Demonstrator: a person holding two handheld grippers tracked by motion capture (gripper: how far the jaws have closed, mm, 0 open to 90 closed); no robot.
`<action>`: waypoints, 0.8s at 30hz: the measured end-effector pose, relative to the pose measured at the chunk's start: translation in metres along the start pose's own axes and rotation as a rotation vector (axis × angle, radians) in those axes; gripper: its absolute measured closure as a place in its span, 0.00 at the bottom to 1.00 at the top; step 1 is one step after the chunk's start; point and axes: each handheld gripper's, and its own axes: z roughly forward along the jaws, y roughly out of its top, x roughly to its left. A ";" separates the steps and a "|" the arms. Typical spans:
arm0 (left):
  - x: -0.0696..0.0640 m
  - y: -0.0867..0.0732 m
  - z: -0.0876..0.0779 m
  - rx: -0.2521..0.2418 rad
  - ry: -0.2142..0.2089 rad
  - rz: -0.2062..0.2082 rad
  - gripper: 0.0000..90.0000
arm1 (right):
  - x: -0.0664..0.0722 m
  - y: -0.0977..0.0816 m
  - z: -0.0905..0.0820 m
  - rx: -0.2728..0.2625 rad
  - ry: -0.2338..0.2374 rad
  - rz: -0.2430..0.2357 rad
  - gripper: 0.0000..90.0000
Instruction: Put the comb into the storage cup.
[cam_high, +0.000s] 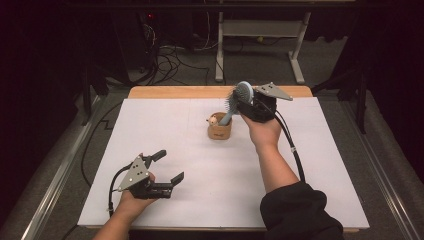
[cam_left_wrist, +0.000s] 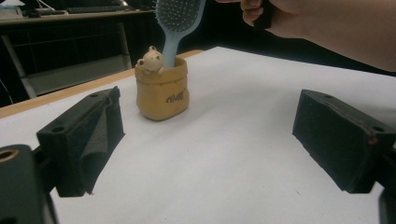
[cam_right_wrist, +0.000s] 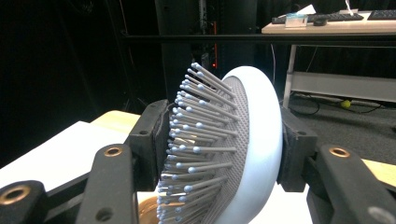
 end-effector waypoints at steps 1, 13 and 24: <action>0.000 0.000 0.000 -0.002 0.001 -0.004 0.11 | 0.000 0.000 0.000 0.000 0.001 0.002 0.52; 0.000 0.000 0.000 0.003 -0.001 -0.004 0.11 | -0.004 -0.001 -0.005 -0.002 0.004 0.002 0.52; 0.000 0.000 0.000 0.002 -0.003 -0.005 0.11 | -0.004 0.000 -0.005 -0.004 0.007 -0.011 0.45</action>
